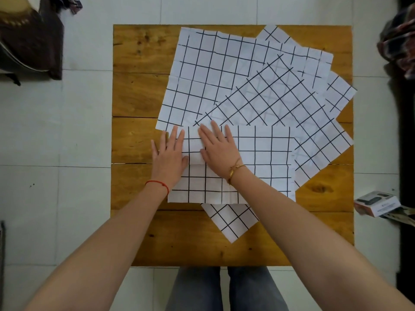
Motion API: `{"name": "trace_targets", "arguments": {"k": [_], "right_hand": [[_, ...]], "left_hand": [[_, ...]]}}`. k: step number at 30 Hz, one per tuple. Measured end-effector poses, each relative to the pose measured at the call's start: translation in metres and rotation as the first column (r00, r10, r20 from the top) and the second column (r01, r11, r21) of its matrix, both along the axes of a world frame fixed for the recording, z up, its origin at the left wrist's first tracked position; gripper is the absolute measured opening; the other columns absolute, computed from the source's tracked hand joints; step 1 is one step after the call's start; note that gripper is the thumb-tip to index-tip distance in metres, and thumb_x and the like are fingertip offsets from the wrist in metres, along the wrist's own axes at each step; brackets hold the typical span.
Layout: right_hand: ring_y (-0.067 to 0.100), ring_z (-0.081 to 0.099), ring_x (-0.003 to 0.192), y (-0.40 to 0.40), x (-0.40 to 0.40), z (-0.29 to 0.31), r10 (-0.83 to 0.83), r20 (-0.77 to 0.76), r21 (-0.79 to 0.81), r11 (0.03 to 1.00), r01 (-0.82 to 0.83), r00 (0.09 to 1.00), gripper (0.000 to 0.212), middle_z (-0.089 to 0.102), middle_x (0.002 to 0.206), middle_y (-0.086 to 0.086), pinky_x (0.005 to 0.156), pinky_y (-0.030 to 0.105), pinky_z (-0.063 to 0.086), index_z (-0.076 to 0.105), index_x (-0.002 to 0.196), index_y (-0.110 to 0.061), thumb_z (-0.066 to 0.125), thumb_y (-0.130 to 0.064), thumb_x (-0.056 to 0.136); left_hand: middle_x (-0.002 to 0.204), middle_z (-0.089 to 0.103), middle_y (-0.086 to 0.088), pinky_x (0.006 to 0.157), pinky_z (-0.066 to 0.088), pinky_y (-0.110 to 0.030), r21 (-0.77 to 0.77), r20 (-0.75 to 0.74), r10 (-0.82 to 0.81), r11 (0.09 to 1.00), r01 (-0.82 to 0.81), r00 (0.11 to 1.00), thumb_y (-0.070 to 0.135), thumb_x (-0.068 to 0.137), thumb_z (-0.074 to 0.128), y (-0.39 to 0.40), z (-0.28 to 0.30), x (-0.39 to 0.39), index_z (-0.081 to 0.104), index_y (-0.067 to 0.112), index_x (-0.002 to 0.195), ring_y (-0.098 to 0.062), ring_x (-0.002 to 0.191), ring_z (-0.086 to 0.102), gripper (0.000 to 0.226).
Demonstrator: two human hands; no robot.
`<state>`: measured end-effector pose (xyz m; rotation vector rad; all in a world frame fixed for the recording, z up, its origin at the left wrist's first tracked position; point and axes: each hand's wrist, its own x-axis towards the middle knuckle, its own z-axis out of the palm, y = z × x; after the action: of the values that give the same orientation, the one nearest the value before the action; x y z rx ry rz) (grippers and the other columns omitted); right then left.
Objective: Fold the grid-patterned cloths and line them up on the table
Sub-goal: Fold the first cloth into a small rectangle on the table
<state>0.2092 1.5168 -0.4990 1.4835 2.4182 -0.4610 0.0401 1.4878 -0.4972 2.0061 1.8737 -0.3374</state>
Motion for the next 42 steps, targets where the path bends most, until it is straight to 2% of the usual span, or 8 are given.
{"name": "trace_targets", "arguments": {"k": [6,12,18,21,25,30,39,42], "right_hand": [[0.028,0.004,0.147,-0.013,0.076,-0.002,-0.201,0.072,0.054,0.979,0.197,0.977,0.058,0.013,0.159,0.003,0.118,0.054,0.005,0.012,0.152,-0.013,0.019,-0.038,0.100],[0.025,-0.003,0.147,-0.024,0.154,0.000,-0.481,0.158,0.108,0.877,0.469,0.863,0.060,0.006,0.160,-0.001,0.118,0.052,-0.002,0.006,0.152,-0.016,0.010,-0.044,0.099],[0.024,-0.004,0.147,-0.022,0.175,0.002,-0.501,0.157,0.092,0.866,0.492,0.851,0.064,0.004,0.160,-0.002,0.118,0.051,-0.004,0.004,0.152,-0.017,0.004,-0.047,0.096],[0.027,0.001,0.147,-0.021,0.160,0.009,-0.510,0.070,0.127,0.857,0.500,0.857,0.062,0.011,0.160,0.004,0.118,0.051,-0.001,0.012,0.152,-0.014,0.012,-0.044,0.098],[0.029,0.016,0.145,-0.030,0.129,0.017,-0.408,-0.095,0.134,0.899,0.418,0.908,0.052,0.028,0.154,0.009,0.119,0.049,0.010,0.028,0.146,-0.011,0.030,-0.033,0.099],[0.028,0.045,0.121,-0.054,0.097,0.019,-0.202,-0.268,0.116,0.964,0.240,0.942,0.037,0.051,0.128,0.009,0.100,0.044,0.040,0.050,0.127,-0.010,0.046,-0.020,0.091],[0.027,0.047,0.120,-0.080,0.081,0.007,-0.195,-0.245,-0.001,0.980,0.201,0.950,0.046,0.051,0.129,0.010,0.100,0.041,0.042,0.047,0.133,-0.006,0.049,-0.020,0.088],[0.028,0.047,0.120,-0.079,0.080,0.009,-0.213,-0.276,-0.006,0.976,0.220,0.937,0.046,0.051,0.129,0.011,0.102,0.040,0.042,0.048,0.132,-0.005,0.052,-0.018,0.088]], "left_hand": [[0.162,-0.001,-0.004,0.118,0.011,-0.058,-0.017,-0.001,-0.007,1.000,0.007,1.000,0.039,0.098,0.044,0.000,0.000,-0.001,0.002,0.019,0.154,-0.033,0.148,0.000,0.073],[0.162,-0.003,-0.004,0.118,0.008,-0.056,-0.021,0.014,-0.012,1.000,0.012,1.000,0.039,0.098,0.042,0.000,0.001,-0.002,0.001,0.019,0.154,-0.034,0.148,-0.003,0.072],[0.162,-0.001,-0.006,0.118,0.008,-0.056,-0.008,0.056,0.003,1.000,-0.002,0.998,0.036,0.097,0.046,-0.001,0.000,-0.002,0.004,0.018,0.155,-0.034,0.148,-0.002,0.073],[0.160,0.011,-0.009,0.116,0.021,-0.049,0.078,0.168,0.114,0.989,-0.128,0.979,0.029,0.094,0.054,-0.005,0.004,0.000,0.018,0.017,0.152,-0.032,0.145,0.016,0.070],[0.127,0.048,-0.008,0.092,0.045,-0.038,0.199,0.293,0.363,0.882,-0.428,0.885,0.026,0.089,0.060,-0.020,0.014,0.006,0.046,0.012,0.128,-0.023,0.112,0.046,0.044],[0.100,0.057,-0.006,0.085,0.050,-0.042,0.025,0.301,0.632,0.743,-0.669,0.714,0.038,0.084,0.066,-0.039,0.007,0.001,0.053,0.013,0.103,-0.023,0.096,0.052,0.034],[0.100,0.062,-0.006,0.084,0.052,-0.040,-0.187,0.454,0.748,0.612,-0.769,0.484,0.033,0.080,0.072,-0.042,0.012,-0.002,0.058,0.015,0.090,-0.023,0.100,0.058,0.025],[0.102,0.063,-0.006,0.073,0.050,-0.025,-0.286,0.495,0.776,0.571,-0.770,0.391,0.032,0.083,0.072,-0.042,0.019,-0.003,0.058,0.009,0.102,-0.021,0.096,0.060,0.033]]}}
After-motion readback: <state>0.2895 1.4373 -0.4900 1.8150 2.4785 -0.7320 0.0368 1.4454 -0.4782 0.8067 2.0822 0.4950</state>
